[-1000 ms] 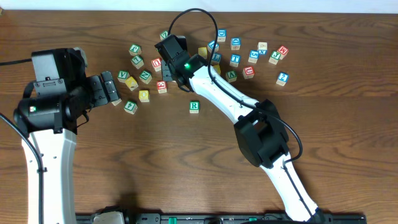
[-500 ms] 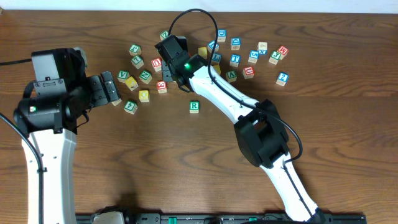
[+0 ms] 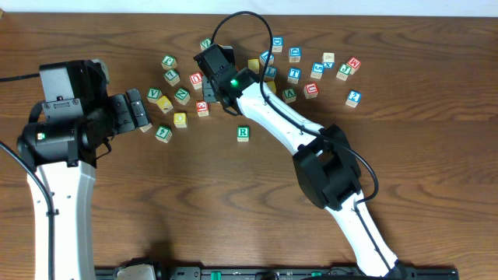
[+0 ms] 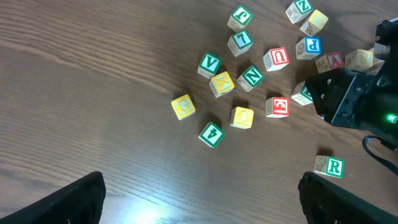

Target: Spell out ROBOT

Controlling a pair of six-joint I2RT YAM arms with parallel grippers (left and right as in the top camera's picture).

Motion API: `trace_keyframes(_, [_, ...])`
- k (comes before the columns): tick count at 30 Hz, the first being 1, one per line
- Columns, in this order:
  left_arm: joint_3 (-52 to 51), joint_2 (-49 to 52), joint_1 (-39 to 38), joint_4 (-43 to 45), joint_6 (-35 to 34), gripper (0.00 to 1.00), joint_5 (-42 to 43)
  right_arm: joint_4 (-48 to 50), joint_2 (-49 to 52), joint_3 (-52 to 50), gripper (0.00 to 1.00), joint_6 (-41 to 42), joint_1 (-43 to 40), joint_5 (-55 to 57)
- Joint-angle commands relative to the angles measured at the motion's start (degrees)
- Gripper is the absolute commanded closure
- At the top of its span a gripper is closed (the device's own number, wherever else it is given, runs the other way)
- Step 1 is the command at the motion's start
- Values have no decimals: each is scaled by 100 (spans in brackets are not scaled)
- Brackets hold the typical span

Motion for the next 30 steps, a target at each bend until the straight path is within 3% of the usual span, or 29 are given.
trace_keyframes(1, [144, 20, 31, -13, -52, 2, -33, -37, 144, 55, 62, 74, 28, 120])
trace_keyframes(30, [144, 20, 31, -13, -52, 2, -33, 291, 435, 39, 61, 433, 24, 304])
